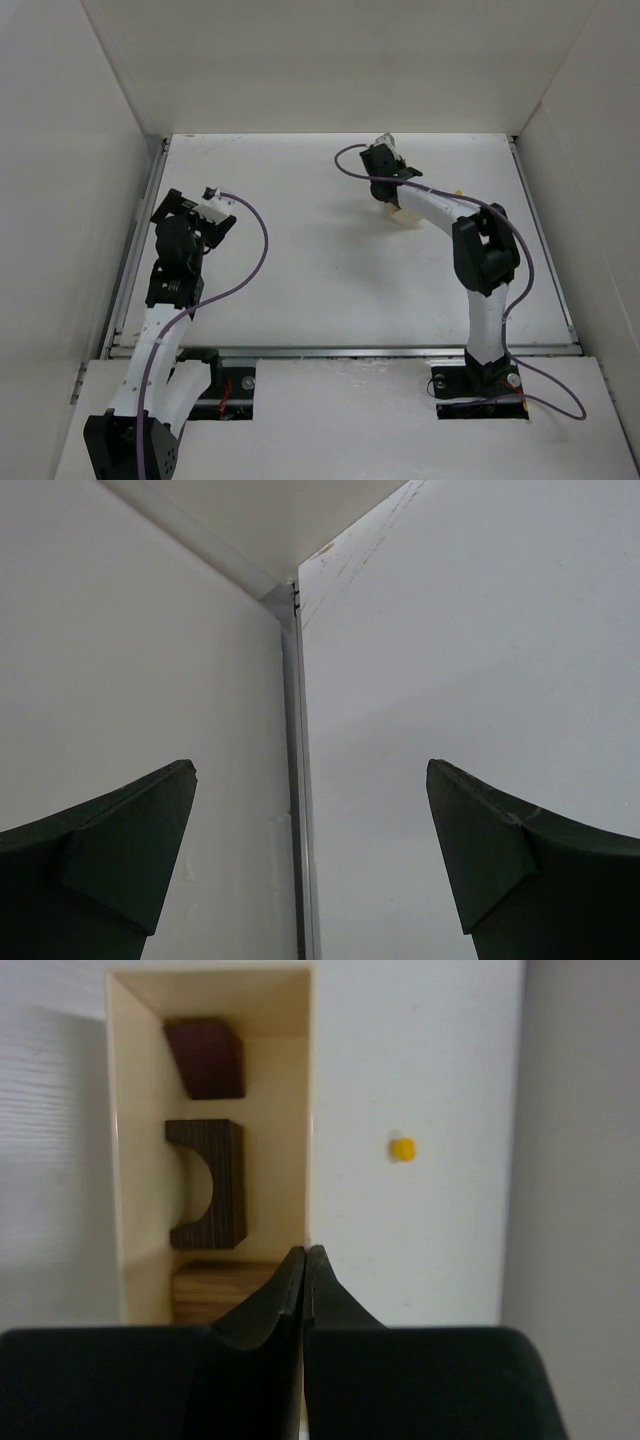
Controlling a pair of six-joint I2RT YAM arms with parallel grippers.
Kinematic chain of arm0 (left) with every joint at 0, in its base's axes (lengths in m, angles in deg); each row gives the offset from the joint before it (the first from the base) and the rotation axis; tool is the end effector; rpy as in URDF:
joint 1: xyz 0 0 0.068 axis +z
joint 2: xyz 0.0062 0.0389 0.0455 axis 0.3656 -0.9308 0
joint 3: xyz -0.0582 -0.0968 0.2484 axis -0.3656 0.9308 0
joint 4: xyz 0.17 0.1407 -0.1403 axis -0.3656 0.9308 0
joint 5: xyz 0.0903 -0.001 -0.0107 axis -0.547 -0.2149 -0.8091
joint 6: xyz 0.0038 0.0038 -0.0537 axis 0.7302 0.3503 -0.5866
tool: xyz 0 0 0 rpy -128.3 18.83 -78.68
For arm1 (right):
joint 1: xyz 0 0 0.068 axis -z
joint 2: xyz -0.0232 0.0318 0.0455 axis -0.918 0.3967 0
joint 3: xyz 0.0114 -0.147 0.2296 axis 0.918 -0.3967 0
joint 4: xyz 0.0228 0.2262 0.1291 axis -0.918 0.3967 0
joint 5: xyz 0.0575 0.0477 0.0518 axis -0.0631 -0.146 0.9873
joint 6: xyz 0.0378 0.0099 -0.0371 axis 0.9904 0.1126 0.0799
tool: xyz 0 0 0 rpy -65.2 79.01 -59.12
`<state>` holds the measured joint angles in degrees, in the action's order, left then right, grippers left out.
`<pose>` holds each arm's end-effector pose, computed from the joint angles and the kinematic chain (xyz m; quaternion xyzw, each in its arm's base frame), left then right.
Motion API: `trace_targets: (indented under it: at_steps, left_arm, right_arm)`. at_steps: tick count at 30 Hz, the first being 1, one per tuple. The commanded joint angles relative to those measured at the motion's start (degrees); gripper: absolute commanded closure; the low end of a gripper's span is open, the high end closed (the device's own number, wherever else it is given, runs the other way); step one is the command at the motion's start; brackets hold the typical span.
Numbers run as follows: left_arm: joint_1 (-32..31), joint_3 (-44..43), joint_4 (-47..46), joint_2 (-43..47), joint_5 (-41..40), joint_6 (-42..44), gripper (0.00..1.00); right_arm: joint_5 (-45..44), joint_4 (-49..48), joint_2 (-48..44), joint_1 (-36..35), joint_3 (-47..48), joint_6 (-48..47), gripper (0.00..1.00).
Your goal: Build the wood block tower
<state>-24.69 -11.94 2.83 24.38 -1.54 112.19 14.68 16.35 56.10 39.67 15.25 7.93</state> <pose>0.1971 -0.0081 0.3091 0.2574 0.6749 0.2654 0.6386 0.4147 0.1827 0.2321 -0.1429 0.8613 -0.3058 0.3798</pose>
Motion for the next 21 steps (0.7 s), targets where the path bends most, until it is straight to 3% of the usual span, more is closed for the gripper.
trace_targets:
  at_steps: [1,7,13,14,15,19,21]
  left_arm:
    - [0.35,0.29,-0.59,1.06,-0.96,-0.51,0.0]
    - [0.35,0.29,-0.58,1.59,-0.96,-1.65,0.0]
    - [0.35,0.82,-0.58,1.59,-0.43,-1.65,0.0]
    - [0.35,0.82,-0.58,1.59,-0.43,-1.65,0.0]
    - [0.35,0.82,-0.58,1.59,-0.43,-1.65,0.0]
    - [-0.18,1.34,-0.58,2.12,-0.43,-2.18,0.0]
    - [-0.18,1.34,-0.58,2.12,-0.43,-2.18,0.0]
  right_arm:
    - [-12.69,8.01,2.41,-3.0,3.46,8.58,1.0]
    - [-12.16,10.93,3.02,-6.53,2.85,13.95,0.97]
    - [-8.56,14.0,3.02,-11.18,4.08,16.76,0.69]
    - [-8.56,14.0,3.02,-11.71,4.08,17.46,0.57]
    - [-8.03,14.7,3.02,-12.41,4.69,17.47,0.51]
    - [-5.49,16.81,3.64,-12.94,6.89,20.01,0.37]
    - [-3.81,16.82,2.06,-12.94,6.9,20.63,0.24]
